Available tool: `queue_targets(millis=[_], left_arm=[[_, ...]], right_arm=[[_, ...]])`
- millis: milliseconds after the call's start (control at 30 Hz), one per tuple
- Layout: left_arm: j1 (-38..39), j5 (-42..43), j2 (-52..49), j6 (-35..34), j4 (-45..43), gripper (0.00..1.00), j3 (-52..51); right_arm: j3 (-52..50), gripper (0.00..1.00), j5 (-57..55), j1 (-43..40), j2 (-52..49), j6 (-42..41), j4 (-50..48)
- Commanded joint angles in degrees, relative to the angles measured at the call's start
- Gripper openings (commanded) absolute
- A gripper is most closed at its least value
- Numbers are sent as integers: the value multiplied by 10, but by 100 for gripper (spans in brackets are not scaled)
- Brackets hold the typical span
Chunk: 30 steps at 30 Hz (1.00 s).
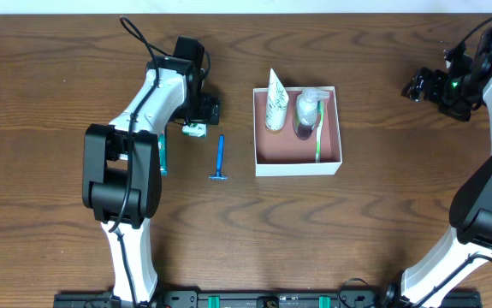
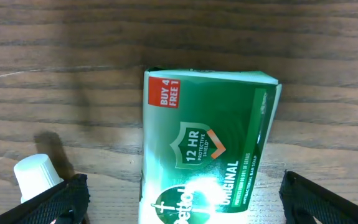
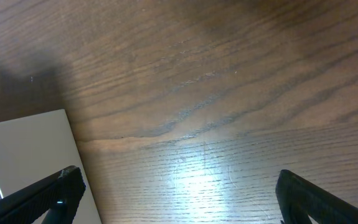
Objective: Pack container
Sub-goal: 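Lower the left gripper around the soap box and close on it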
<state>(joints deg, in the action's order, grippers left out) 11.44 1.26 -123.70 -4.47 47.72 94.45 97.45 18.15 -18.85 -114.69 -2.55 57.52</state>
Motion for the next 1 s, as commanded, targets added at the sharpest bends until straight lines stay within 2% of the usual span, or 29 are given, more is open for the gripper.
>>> queue_targets(millis=[0,967], left_arm=[[2,-8,-7,-6,1,98,-5],[9,-9,-7,-5,-50,98,-36]], right_arm=[[11,99,0,-3,1,5,-1],[11,99,0,-3,1,5,-1]])
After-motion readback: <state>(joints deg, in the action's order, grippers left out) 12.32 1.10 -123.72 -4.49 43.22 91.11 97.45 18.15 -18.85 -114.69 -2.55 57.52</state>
